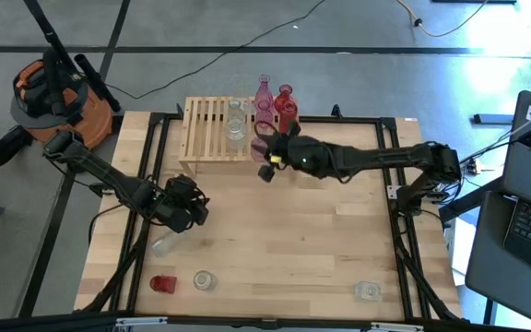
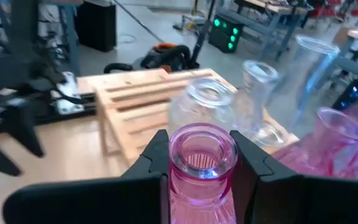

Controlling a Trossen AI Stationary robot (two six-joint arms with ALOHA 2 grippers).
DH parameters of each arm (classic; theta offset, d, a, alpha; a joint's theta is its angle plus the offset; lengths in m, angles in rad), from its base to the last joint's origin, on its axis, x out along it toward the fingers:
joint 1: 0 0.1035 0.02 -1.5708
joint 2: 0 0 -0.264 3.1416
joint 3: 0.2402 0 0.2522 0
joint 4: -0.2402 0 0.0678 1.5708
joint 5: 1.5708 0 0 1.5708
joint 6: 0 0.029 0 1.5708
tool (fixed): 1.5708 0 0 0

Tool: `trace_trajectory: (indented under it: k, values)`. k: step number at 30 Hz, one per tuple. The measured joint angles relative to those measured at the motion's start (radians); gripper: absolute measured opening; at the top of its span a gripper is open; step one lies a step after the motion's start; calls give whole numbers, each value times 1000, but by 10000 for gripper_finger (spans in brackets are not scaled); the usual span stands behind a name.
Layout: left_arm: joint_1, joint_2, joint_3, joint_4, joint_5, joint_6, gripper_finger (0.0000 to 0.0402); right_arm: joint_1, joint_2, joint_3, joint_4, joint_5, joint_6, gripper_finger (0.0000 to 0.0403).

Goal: Sort vases onto shelf
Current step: Put the pink vase on the shelf aligned with the other pink vases

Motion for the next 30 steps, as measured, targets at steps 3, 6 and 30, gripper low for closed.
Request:
trace_trajectory:
  k: [3, 6, 30]
  values:
    - [0, 0, 0, 1, 1, 0, 162, -33, 3, 0, -3, -3, 3, 67]
    - [0, 0, 0, 1, 12, 0, 162, -59, 3, 0, -1, -3, 6, 67]
    - [0, 0, 0, 3, 4, -3, 162, -122, 27, 1, 21, -74, -37, 208]
